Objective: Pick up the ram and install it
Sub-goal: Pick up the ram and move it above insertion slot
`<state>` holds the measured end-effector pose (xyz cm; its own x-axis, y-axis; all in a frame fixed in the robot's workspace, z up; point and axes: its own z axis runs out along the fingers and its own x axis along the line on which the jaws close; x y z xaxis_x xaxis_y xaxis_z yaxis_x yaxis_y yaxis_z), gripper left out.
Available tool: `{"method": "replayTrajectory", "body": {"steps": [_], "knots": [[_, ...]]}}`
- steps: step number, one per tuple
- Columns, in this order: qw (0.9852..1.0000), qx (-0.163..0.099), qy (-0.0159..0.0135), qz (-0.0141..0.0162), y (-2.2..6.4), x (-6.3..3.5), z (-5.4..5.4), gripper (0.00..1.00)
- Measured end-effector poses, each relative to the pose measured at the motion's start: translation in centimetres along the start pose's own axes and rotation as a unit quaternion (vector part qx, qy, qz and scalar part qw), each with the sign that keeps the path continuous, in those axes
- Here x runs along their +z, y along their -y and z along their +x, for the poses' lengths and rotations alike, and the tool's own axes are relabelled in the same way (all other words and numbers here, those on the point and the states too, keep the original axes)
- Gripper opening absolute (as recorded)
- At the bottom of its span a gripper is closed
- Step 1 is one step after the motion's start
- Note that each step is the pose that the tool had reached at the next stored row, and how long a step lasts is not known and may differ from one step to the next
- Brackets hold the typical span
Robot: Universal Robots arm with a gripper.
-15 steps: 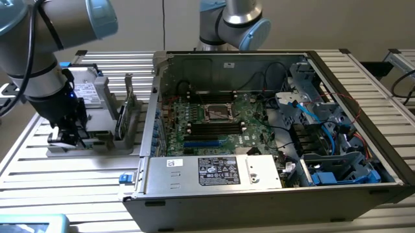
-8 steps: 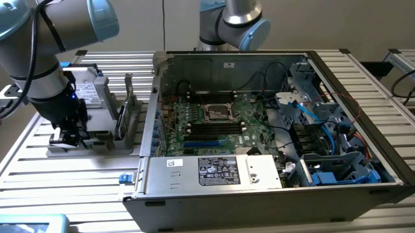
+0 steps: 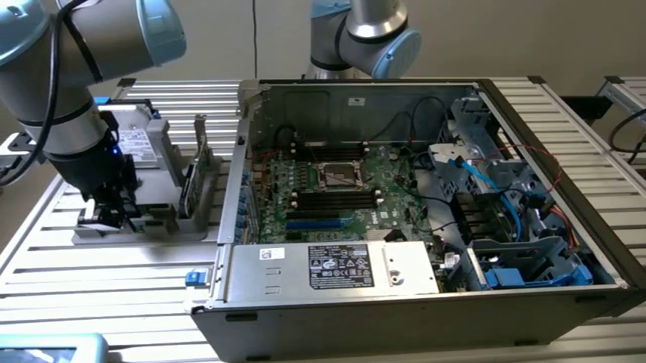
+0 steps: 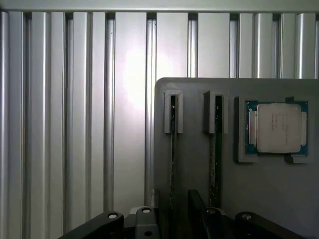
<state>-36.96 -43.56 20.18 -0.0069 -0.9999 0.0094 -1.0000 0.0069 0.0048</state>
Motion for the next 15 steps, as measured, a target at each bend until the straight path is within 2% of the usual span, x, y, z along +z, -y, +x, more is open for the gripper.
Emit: {"method": "replayTrajectory", "body": {"steps": [8,10,11,13,15], "knots": [[1.0000,0.001,-0.0001,-0.0001,-0.01,0.24,0.01,0.36],[1.0000,0.001,0.0000,-0.0001,-0.01,0.27,0.04,0.28],[1.0000,0.001,0.0000,-0.0001,0.00,0.28,0.09,0.28],[1.0000,0.001,0.0000,-0.0001,-0.02,0.26,0.19,0.16],[1.0000,0.001,-0.0002,0.0000,-0.03,-0.15,0.26,0.13]]}}
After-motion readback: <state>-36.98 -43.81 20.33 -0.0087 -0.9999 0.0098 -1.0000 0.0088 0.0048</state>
